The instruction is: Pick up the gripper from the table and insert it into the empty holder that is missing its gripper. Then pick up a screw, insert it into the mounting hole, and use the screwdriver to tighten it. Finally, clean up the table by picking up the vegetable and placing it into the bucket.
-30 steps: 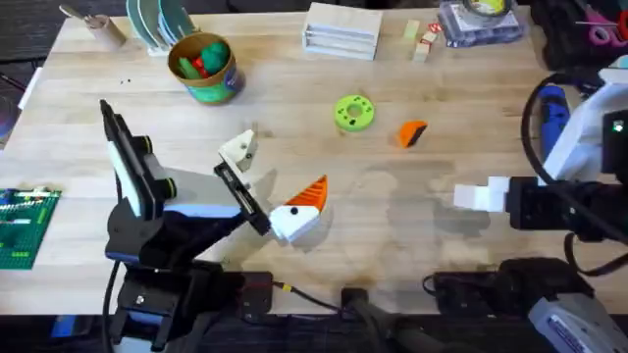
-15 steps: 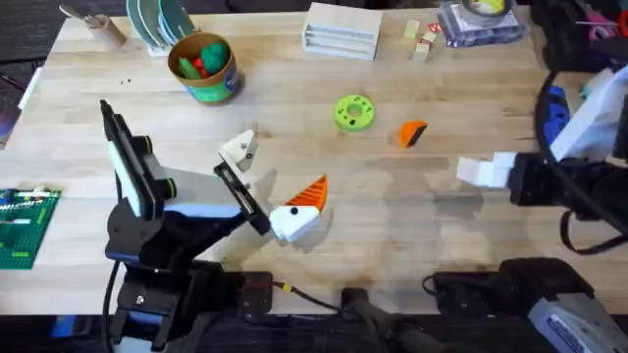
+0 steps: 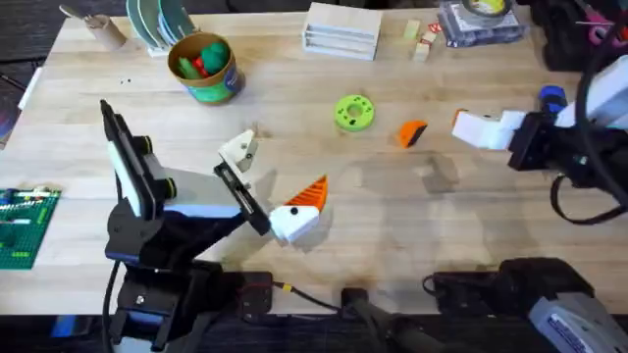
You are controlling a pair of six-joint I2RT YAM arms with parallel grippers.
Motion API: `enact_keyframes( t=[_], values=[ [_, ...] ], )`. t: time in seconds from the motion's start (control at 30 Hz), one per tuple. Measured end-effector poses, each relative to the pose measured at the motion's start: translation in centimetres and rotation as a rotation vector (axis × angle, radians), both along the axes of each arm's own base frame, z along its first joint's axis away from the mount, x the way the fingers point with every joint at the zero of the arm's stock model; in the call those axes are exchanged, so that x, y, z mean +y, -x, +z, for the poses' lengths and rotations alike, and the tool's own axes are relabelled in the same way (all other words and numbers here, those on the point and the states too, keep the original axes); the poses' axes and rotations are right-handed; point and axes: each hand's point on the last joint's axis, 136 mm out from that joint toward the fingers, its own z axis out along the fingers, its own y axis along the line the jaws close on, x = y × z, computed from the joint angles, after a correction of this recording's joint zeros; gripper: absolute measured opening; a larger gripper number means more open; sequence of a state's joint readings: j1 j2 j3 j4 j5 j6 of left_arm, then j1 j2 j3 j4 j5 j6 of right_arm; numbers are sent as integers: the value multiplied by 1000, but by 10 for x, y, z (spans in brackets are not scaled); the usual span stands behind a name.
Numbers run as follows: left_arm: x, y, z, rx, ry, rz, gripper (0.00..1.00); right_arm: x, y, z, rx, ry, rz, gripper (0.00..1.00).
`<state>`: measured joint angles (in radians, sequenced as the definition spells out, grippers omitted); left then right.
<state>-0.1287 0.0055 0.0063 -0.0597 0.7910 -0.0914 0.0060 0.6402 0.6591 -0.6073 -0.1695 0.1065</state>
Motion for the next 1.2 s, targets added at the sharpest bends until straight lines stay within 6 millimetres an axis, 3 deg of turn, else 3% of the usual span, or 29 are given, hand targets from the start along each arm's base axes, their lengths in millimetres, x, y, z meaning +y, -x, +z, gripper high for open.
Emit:
enact_keyframes(
  t=[0.13,0.37,0.4,0.43,0.7,0.87,1.07,1.2],
  values=[
    [0,0,0,0,0,0,992,12,0,-15,76,19,72,992],
    [0,0,0,0,0,-1,992,55,-9,-34,186,105,311,991],
    [0,0,0,1,0,-1,993,61,-10,-39,204,114,340,991],
    [0,0,0,1,0,-2,992,70,-14,-59,271,136,386,990],
    [0,0,0,1,0,-2,993,79,-49,-88,274,152,404,984],
    [0,0,0,0,0,-2,992,74,-54,-99,292,188,395,928],
    [0,0,0,1,0,-2,993,67,-60,-99,280,230,367,752],
    [0,0,0,1,0,-2,993,65,-60,-100,283,237,356,577]
  ],
)
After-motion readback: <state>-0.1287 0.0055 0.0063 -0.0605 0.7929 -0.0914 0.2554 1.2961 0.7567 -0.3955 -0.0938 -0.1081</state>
